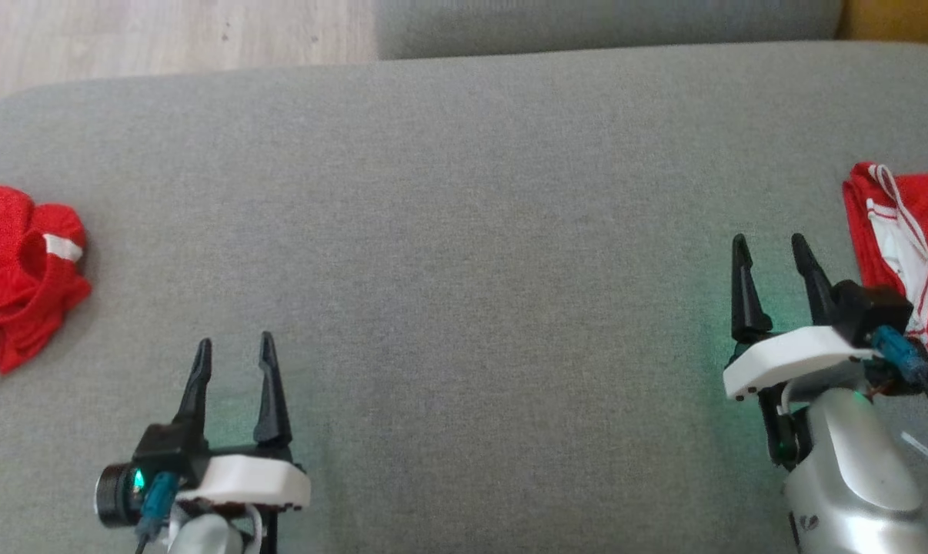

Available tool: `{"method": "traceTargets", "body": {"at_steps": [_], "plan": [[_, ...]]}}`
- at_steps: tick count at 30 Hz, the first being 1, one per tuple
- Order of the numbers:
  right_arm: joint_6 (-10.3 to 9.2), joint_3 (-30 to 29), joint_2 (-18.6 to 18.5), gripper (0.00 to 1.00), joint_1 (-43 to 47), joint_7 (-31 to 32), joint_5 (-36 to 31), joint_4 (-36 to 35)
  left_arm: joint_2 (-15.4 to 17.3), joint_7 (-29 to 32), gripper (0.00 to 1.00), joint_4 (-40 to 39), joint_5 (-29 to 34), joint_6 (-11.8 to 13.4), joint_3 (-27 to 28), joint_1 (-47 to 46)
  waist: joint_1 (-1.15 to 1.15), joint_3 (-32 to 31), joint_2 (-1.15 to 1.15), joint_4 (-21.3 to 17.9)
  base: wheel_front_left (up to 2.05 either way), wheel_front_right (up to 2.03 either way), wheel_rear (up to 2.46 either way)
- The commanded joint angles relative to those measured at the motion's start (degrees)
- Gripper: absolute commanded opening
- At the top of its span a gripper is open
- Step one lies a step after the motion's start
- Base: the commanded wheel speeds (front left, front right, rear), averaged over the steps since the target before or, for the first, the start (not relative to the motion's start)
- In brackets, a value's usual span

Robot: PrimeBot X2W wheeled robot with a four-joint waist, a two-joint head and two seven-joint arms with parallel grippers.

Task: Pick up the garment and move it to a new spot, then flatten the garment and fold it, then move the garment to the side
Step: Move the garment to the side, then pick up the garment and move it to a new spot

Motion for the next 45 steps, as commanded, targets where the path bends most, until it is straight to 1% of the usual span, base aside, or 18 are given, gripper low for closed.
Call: {"method": "traceTargets", "body": {"at_steps": [1,5,15,25,31,34,36,40,45], "plan": [[0.37,1.7,0.4,1.0,-0.7,-0.6,0.6,-2.0,0.2,-0.5,1.0,-1.4,-0.4,0.2,2.4,-0.4,0.01,-0.8,0.0,0.3,0.0,0.0,0.0],[0.37,3.1,0.4,1.0,0.5,-0.6,2.0,-1.9,0.2,-0.5,1.0,-1.1,-0.4,0.0,3.6,0.3,0.01,-2.6,0.0,0.4,0.0,0.0,0.0],[0.37,5.4,0.4,1.0,3.0,-0.6,3.4,-0.7,0.2,-0.5,1.0,-0.5,-0.3,-0.4,4.6,3.0,0.01,-6.9,0.0,0.0,0.0,0.0,0.0],[0.37,7.0,0.4,1.0,3.9,-0.6,4.2,-0.4,0.2,-0.5,1.0,-0.7,0.0,-0.6,5.4,3.9,0.01,-7.9,0.0,0.0,0.0,0.0,0.0],[0.37,6.9,0.4,1.0,4.1,-0.6,4.1,-0.4,0.2,-0.5,1.0,-0.8,-0.2,-0.7,5.2,3.9,0.01,-7.5,0.0,0.9,0.0,0.0,0.0],[0.37,7.1,0.4,1.0,4.4,-0.6,4.2,-0.4,0.2,-0.5,1.0,-0.9,-0.5,-0.4,5.0,4.0,0.01,-7.2,0.0,2.5,0.0,0.0,0.0],[0.37,7.3,0.4,1.0,4.7,-0.6,4.3,-0.2,0.2,-0.5,1.0,-0.8,-0.6,-0.3,5.0,3.9,0.01,-7.0,0.0,4.2,0.0,0.0,0.0],[0.37,7.7,0.4,1.0,5.1,-0.6,4.2,-0.2,0.2,-0.5,1.0,-0.8,-0.7,0.0,5.1,3.5,0.01,-6.2,0.0,9.2,0.0,0.0,0.0],[0.37,8.6,0.4,1.0,5.1,-0.6,4.7,-0.5,0.2,-0.5,1.0,-0.5,-0.7,-0.1,6.1,3.6,0.01,-5.6,0.0,16.2,0.0,0.0,0.0]]}}
